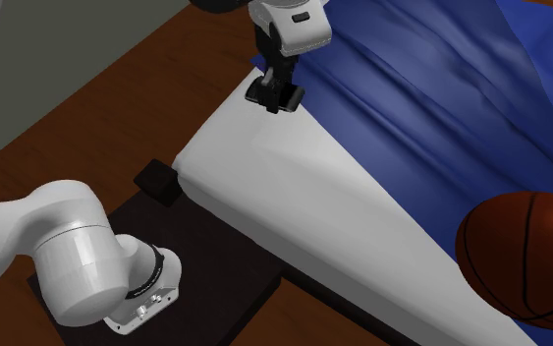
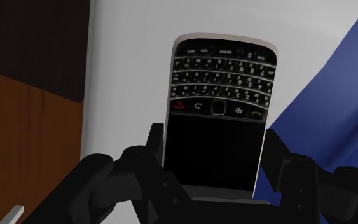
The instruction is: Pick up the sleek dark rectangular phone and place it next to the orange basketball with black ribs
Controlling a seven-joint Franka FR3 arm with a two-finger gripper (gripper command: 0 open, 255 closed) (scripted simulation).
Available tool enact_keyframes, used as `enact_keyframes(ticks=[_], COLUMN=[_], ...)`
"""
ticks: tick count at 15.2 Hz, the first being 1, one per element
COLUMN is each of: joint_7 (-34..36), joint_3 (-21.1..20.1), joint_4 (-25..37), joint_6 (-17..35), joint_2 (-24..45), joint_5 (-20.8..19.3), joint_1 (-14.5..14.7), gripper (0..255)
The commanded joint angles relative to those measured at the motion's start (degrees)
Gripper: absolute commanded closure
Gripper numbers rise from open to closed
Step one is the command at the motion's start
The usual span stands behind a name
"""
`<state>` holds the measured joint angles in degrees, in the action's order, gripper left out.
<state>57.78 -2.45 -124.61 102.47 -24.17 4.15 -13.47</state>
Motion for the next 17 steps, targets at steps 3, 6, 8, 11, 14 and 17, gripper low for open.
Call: enact_keyframes(ticks=[3, 6, 8, 11, 14, 17], joint_7=[0.2, 0.3, 0.4, 0.5, 0.6, -3.0], joint_3=[0.0, 0.1, 0.1, 0.1, 0.2, 2.7], joint_4=[3.2, 5.8, 7.6, 10.3, 12.8, 16.1], joint_6=[-3.1, -5.4, -6.9, -9.2, -11.1, -11.0], joint_2=[0.1, 0.4, 0.7, 1.1, 1.6, 5.2], joint_5=[-0.1, -0.1, -0.2, -0.2, -0.2, -1.1], joint_1=[0.0, 0.0, 0.0, -0.1, -0.1, -1.3], gripper=[255, 255, 255, 255, 255, 255])
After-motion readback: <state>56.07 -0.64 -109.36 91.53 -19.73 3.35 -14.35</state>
